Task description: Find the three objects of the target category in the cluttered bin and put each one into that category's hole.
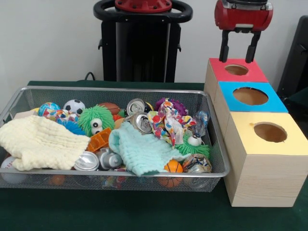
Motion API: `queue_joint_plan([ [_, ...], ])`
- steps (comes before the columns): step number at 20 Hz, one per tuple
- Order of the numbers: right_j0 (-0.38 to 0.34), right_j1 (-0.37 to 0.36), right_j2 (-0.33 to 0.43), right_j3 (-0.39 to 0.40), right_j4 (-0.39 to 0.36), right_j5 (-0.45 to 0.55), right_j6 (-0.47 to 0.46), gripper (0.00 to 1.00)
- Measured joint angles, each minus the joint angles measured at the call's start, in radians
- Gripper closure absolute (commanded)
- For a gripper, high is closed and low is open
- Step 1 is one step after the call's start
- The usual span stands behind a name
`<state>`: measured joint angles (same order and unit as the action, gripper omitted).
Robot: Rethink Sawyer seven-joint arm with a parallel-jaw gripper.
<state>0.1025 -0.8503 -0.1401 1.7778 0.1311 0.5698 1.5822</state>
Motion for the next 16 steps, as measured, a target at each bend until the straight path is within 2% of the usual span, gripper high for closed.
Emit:
queue_joint_plan([
  [9,0.041,0.003,0.0,0.003,0.0,-0.003,0.0,0.0],
  [16,0.036,0.004,0.0,0.01,0.0,-0.013,0.0,0.0],
])
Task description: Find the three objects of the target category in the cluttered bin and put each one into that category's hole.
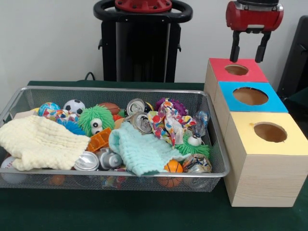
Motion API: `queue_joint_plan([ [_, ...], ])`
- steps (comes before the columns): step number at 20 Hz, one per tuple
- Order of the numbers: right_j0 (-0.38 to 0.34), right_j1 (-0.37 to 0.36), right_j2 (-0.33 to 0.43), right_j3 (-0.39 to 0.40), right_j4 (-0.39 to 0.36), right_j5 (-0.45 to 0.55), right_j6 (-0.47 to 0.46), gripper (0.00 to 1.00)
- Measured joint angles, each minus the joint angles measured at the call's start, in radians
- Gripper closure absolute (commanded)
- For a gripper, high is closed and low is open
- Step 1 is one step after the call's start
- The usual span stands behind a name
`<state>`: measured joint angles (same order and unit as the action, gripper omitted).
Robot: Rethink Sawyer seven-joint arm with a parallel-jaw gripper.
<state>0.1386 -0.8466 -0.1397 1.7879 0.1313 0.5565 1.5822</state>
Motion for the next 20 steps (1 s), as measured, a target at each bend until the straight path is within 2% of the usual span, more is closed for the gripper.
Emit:
queue_joint_plan([
  [12,-0.07,0.002,0.002,0.004,-0.001,0.0,0.0,0.0],
  [20,-0.143,0.003,0.016,0.004,-0.001,0.0,0.0,0.0],
])
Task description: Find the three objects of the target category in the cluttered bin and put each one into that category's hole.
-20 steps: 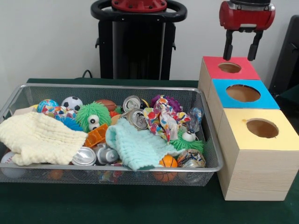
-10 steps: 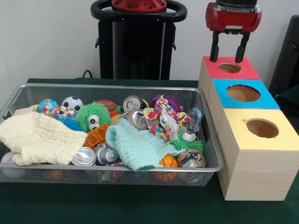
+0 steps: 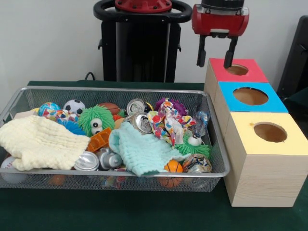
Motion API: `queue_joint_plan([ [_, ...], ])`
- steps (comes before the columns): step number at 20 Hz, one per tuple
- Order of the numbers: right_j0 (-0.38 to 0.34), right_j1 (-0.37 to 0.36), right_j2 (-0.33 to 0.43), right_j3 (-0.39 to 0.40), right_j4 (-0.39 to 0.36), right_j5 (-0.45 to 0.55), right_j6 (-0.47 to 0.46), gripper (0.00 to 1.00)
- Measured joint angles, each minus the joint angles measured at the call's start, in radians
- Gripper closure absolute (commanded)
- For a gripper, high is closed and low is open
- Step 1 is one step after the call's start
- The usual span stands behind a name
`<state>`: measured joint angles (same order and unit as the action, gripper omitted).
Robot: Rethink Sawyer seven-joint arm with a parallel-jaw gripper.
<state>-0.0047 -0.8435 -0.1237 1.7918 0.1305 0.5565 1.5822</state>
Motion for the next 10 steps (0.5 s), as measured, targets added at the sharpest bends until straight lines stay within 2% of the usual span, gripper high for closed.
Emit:
queue_joint_plan([
  [10,-0.057,0.0,0.018,0.0,0.0,0.0,0.0,0.0],
])
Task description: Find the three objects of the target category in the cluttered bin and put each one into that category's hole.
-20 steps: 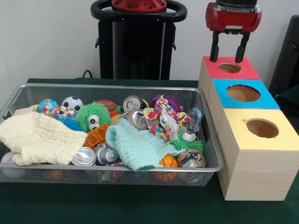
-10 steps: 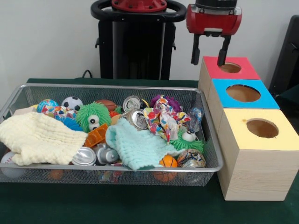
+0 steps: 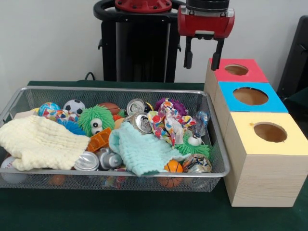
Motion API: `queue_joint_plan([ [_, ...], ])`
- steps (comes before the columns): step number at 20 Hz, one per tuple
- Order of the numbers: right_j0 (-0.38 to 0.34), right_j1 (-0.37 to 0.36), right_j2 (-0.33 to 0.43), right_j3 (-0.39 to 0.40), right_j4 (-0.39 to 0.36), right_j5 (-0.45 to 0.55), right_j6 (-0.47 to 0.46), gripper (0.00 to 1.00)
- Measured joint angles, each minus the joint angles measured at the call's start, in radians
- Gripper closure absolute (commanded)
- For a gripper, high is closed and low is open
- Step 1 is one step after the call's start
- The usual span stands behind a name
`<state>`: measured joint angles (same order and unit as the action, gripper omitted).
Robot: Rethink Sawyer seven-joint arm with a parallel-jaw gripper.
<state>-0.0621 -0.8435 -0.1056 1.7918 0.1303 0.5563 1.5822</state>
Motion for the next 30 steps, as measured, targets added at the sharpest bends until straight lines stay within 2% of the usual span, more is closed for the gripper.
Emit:
queue_joint_plan([
  [14,-0.006,0.024,0.027,0.0,-0.039,-0.003,0.0,0.0],
  [30,-0.068,0.095,0.069,-0.001,-0.089,-0.09,0.0,0.0],
])
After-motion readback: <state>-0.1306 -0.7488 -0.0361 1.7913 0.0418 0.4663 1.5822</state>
